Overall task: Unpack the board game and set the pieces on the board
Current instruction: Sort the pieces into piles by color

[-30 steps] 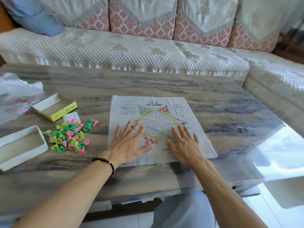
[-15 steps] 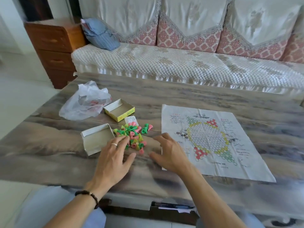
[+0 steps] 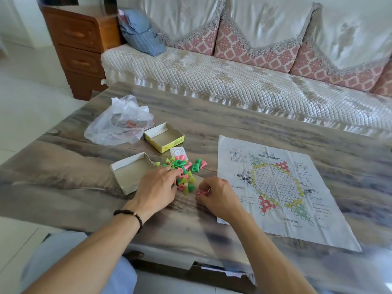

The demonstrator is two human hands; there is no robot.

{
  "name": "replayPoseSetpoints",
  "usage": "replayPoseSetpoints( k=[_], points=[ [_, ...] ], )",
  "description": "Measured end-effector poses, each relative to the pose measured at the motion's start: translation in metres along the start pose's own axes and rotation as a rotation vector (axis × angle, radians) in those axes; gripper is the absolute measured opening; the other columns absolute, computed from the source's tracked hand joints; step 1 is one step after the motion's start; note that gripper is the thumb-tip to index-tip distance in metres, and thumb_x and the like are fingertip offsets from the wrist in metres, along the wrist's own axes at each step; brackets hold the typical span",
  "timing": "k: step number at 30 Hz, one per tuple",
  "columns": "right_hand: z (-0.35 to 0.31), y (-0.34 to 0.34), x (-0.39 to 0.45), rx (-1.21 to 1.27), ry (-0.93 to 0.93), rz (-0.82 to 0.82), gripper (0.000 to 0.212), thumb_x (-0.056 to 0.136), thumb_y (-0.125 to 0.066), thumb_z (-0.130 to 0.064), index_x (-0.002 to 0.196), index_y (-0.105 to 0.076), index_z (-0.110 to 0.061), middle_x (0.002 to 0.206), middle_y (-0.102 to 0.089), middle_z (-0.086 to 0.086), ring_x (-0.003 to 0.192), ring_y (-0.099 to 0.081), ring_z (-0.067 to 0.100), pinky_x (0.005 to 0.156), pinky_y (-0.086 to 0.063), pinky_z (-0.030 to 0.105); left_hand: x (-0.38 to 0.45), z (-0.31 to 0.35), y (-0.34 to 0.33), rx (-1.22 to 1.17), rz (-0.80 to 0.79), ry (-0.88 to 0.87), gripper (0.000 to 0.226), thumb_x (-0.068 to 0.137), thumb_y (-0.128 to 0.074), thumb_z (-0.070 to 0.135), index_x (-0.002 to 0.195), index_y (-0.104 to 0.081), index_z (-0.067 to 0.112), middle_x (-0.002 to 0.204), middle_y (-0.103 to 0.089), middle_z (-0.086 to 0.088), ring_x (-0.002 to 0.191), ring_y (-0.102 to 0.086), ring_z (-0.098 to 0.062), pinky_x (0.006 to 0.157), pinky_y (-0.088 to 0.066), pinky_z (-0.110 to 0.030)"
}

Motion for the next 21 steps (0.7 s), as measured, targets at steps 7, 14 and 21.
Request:
replayPoseSetpoints(
  k=[7,14,21],
  points=[
    [-0.009,-0.007,-0.005,0.011,0.051,0.026,0.01,0.073,-0.069,-0.019,0.082,-0.064,-0.017,0.085,-0.061,-0.002,0.076,-0.056,0.017,0.068,-0.047,0.029,0.008,-0.002,0.004,-0.035,-0.018,0.005,0.012,0.081,-0.071,0.016,0.086,-0.064,0.025,0.083,-0.069,0.006,0.079,-0.063,-0.019,0.057,-0.041,-0.027],
    [-0.01,-0.008,-0.006,0.035,0.08,0.046,0.009,0.073,-0.069,-0.019,0.081,-0.064,-0.018,0.082,-0.061,-0.003,0.075,-0.055,0.016,0.069,-0.047,0.03,-0.009,0.006,0.0,-0.12,-0.105,0.001,0.035,0.084,-0.064,0.02,0.117,-0.063,0.031,0.083,-0.066,0.013,0.081,-0.06,-0.015,0.065,-0.046,-0.028],
    [-0.009,-0.007,-0.009,0.045,0.075,0.055,0.01,0.075,-0.068,-0.022,0.083,-0.065,-0.019,0.082,-0.062,-0.002,0.076,-0.057,0.018,0.07,-0.049,0.035,-0.006,0.017,-0.004,-0.06,-0.091,-0.016,0.034,0.086,-0.067,0.034,0.119,-0.065,0.029,0.11,-0.062,0.0,0.099,-0.062,-0.025,0.073,-0.05,-0.035]
  ],
)
Point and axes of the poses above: each hand's wrist, its own x-axis towards the middle knuckle, its own y-axis out of the back of the hand, z = x × y, the point moved 10 cm from there along x, towards the middle knuckle
